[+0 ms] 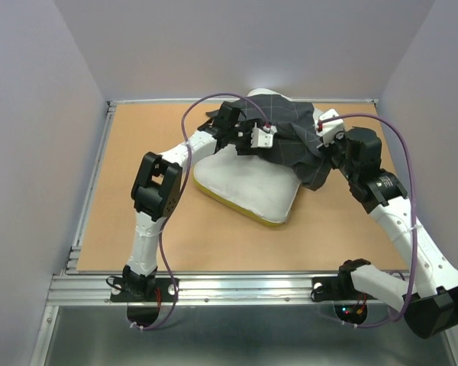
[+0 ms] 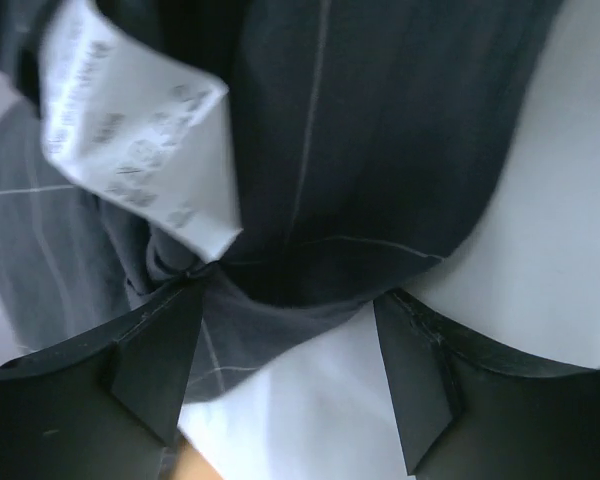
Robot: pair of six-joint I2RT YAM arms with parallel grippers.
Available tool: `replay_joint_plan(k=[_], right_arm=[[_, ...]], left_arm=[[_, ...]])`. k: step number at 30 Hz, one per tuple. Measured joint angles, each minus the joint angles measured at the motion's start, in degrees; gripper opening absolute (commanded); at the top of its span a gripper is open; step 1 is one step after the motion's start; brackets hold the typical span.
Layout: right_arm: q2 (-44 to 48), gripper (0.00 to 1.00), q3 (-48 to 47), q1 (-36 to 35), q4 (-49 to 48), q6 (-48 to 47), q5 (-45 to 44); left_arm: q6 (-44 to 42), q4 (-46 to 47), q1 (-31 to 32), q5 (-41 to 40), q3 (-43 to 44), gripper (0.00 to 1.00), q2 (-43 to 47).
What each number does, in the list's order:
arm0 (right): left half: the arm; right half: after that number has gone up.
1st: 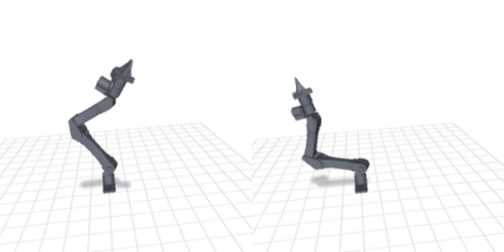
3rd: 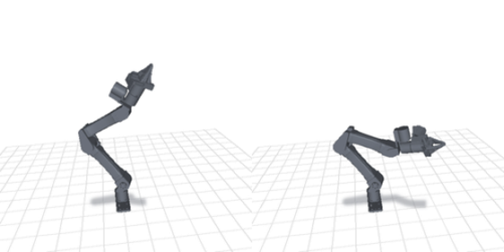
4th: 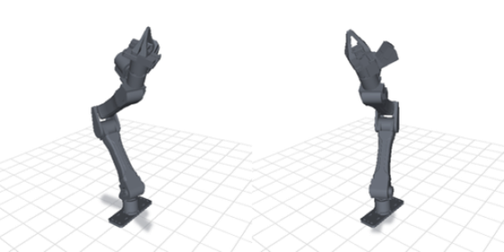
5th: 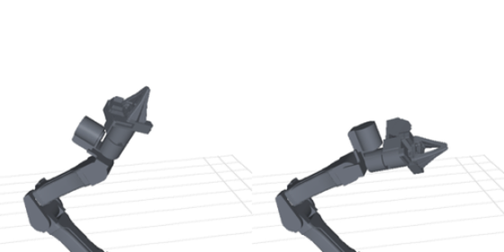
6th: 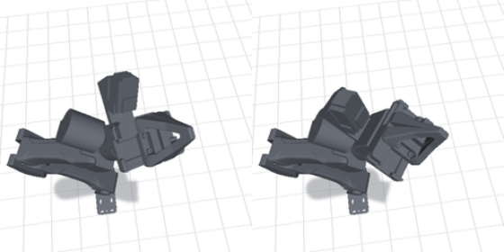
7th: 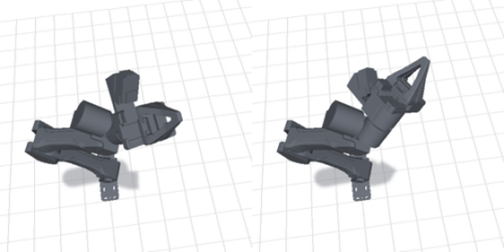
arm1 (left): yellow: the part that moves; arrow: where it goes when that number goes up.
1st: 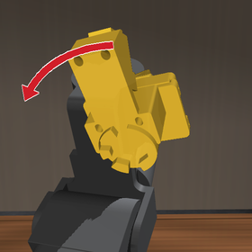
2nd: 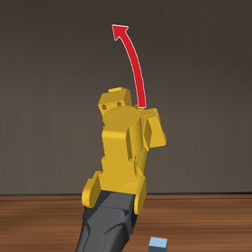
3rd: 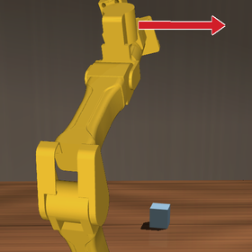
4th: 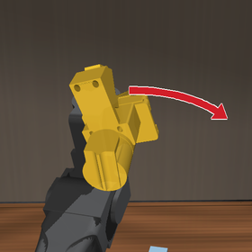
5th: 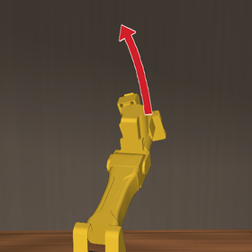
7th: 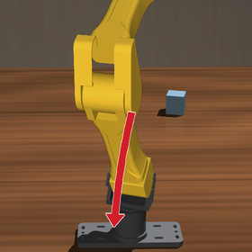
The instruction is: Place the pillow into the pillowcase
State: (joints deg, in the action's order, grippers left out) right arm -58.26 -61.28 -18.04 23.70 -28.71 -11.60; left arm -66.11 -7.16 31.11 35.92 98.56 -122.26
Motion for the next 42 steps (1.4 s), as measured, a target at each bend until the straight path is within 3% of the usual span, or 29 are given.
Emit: replay_joint_plan(k=[1, 2, 4, 9, 15, 21, 28, 31, 37, 42], right_arm=[[0.0, 0.01, 0.0, 0.04, 0.02, 0.09, 0.0], [0.0, 0.01, 0.0, 0.13, 0.09, 0.28, -0.11], [0.0, 0.01, -0.09, 0.15, 0.33, 0.63, -0.39], [-0.26, 0.01, -2.12, 0.76, 1.2, 1.4, -1.09], [-6.49, 0.01, -15.08, 1.14, 1.88, 2.45, -1.88], [-21.9, 0.01, -40.74, 1.2, 1.77, 3.61, 4.17], [-47.15, 0.01, -81.77, -1.62, -1.38, 9.09, 19.78], [-48.46, 0.01, -83.47, -5.55, -3.02, 9.94, 23.06], [-41.51, 0.01, -69.22, -19.91, -11.1, 8.85, 25.79], [-42.21, 0.01, -69.18, -22.62, -17.57, 9.94, 23.56]], left_arm=[[-0.24, 0.76, -0.11, -0.15, 1.38, 0.5, -1.09], [-0.15, 1.7, -0.22, -0.44, 2.49, 0.41, -1.9], [-0.09, 3.52, -0.37, -1.31, 3.15, 0.0, -2.49], [5.33, 10.08, -1.03, -4.68, 2.62, 0.0, -2.16], [21.18, 16.55, -4.31, -10.12, -5.46, 0.0, 10.01], [37.29, 22.49, -13.94, -20.35, -2.8, 0.0, 28.72], [42.84, 28.11, -20.44, -29.92, 1.6, 0.0, 42.8], [42.6, 29.07, -22.03, -34.07, 1.18, 0.0, 47.6], [38.69, 34.14, -25.7, -45.59, -0.37, 0.0, 55.23], [35.21, 37.22, -26.05, -49.18, -2.78, 0.0, 58.6]])
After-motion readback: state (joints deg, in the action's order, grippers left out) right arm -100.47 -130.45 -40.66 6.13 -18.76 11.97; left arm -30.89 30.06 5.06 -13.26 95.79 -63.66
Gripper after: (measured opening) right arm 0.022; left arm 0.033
